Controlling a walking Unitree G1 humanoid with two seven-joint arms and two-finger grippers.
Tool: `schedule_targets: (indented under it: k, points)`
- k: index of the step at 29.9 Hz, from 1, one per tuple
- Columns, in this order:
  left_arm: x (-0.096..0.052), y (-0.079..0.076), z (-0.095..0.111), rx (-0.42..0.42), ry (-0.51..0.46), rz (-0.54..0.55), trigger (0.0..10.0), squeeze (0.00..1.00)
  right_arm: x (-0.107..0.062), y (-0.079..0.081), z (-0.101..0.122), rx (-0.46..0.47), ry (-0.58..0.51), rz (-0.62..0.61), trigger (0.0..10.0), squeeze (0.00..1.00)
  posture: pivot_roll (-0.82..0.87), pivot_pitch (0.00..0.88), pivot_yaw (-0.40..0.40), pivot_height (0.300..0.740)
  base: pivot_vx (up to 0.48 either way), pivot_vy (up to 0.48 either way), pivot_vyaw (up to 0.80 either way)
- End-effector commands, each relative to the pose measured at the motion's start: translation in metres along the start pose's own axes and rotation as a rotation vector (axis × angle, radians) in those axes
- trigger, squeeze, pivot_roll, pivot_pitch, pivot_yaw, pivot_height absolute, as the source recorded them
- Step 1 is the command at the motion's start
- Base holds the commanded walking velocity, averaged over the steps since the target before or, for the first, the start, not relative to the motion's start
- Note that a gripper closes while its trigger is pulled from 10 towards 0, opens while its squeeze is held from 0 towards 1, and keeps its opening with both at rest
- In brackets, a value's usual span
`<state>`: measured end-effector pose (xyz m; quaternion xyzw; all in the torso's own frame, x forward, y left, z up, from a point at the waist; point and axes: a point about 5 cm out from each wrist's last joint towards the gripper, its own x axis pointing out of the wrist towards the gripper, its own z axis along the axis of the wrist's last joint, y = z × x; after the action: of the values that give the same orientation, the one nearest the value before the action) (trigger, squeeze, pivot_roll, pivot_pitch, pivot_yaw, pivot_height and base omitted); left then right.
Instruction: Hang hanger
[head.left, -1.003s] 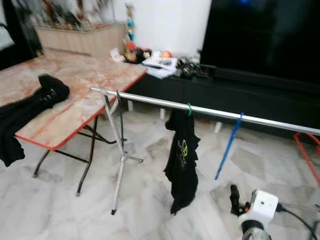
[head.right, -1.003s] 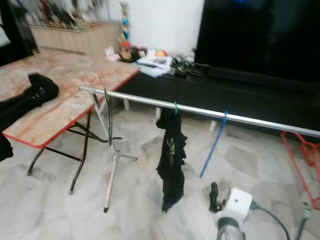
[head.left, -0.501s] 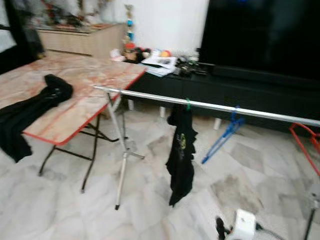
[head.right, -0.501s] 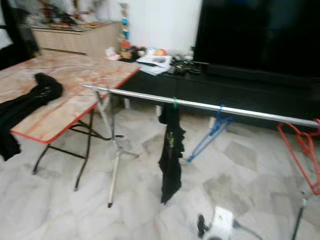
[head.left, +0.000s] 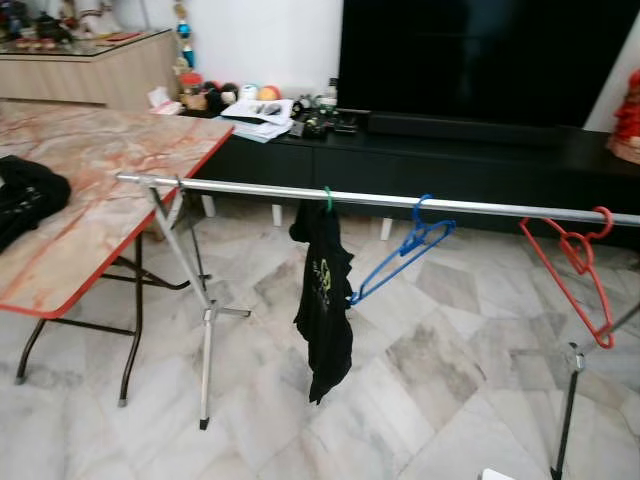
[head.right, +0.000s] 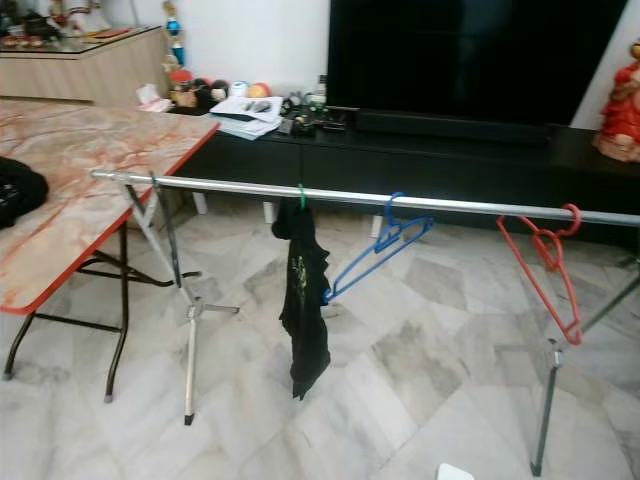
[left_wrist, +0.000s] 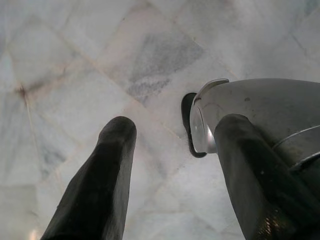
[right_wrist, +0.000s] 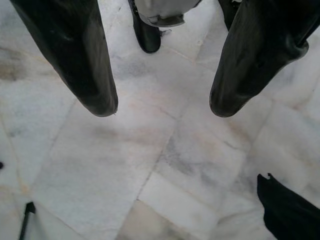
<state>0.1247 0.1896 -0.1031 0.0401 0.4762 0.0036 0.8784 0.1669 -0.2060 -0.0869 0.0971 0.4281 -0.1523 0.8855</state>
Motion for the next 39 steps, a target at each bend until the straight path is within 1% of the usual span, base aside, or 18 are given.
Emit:
schedule_targets:
  k: [1,3,5,7,12,19,21,22,24,26,29,31,32,35,39]
  points:
    - [0.0,-0.015,-0.005,0.046,0.033,-0.054,10.0,0.0,0.0,-0.002,-0.001,0.015,0.001,-0.003,10.0,0.0,0.08,0.0,-0.002,0.74,0.0,0.0,-0.75]
    - [0.0,-0.013,-0.004,0.077,0.035,-0.046,10.0,0.0,0.0,-0.002,-0.001,0.013,0.002,-0.001,10.0,0.0,0.07,0.0,-0.002,0.74,0.0,-0.24,-0.75]
    - [0.0,-0.013,-0.005,0.085,0.04,-0.042,10.0,0.0,0.0,-0.003,-0.001,0.01,0.003,0.0,10.0,0.0,0.07,0.0,-0.001,0.74,0.0,-0.48,-0.75]
    - [0.0,-0.013,-0.006,0.067,0.048,-0.042,10.0,0.0,-0.001,-0.004,-0.002,0.003,0.007,0.0,10.0,0.0,0.07,0.0,-0.001,0.74,0.0,-0.176,-0.75]
    - [0.0,-0.013,-0.006,0.065,0.05,-0.042,10.0,0.0,-0.001,-0.006,-0.004,-0.008,0.016,0.001,10.0,0.0,0.08,0.0,-0.009,0.74,0.0,0.0,-0.75]
    - [0.0,-0.011,-0.006,0.054,0.051,-0.038,10.0,0.0,-0.001,-0.003,-0.007,-0.016,0.026,0.007,10.0,0.0,0.08,0.0,0.0,0.74,0.0,0.0,-0.75]
    - [0.001,-0.008,-0.001,0.062,0.035,-0.04,10.0,0.0,-0.001,-0.003,-0.006,-0.007,0.024,0.004,10.0,0.0,0.07,0.0,0.006,0.74,0.0,0.0,-0.75]
    - [0.004,0.0,0.014,0.065,-0.021,-0.043,10.0,0.0,-0.001,-0.003,-0.006,-0.005,0.024,0.003,10.0,0.0,0.07,0.0,0.008,0.74,0.0,0.0,-0.75]
    - [0.006,0.008,0.031,0.072,-0.08,-0.047,10.0,0.0,-0.001,-0.003,-0.006,-0.005,0.024,0.003,10.0,0.0,0.07,0.0,0.008,0.74,0.0,0.0,-0.75]
    - [0.007,0.012,0.035,0.077,-0.092,-0.045,10.0,0.0,-0.001,-0.003,-0.007,-0.009,0.029,0.004,10.0,0.0,0.07,0.0,0.011,0.74,0.0,0.0,-0.75]
    - [0.007,0.013,0.036,0.096,-0.087,-0.04,10.0,0.0,-0.002,-0.004,-0.01,-0.013,0.035,0.003,10.0,0.0,0.07,0.0,0.009,0.74,0.0,0.0,-0.75]
    - [0.006,0.015,0.032,0.114,-0.068,-0.034,10.0,0.0,-0.003,-0.004,-0.012,-0.017,0.041,0.002,10.0,0.0,0.07,0.0,0.009,0.74,0.0,-0.122,-0.75]
    - [0.005,0.019,0.023,0.112,-0.021,-0.024,10.0,0.0,-0.003,-0.004,-0.013,-0.019,0.044,0.001,10.0,0.0,0.07,0.0,0.01,0.74,0.0,-0.356,-0.75]
    - [0.004,0.021,0.016,0.102,0.02,-0.019,10.0,0.0,-0.003,-0.004,-0.013,-0.019,0.043,0.001,10.0,0.0,0.07,0.0,0.012,0.74,0.0,-0.331,-0.75]
    - [0.001,0.024,0.006,0.093,0.055,-0.014,10.0,0.0,-0.003,-0.004,-0.014,-0.016,0.04,0.0,10.0,0.0,0.07,0.0,0.014,0.74,0.0,0.0,-0.75]
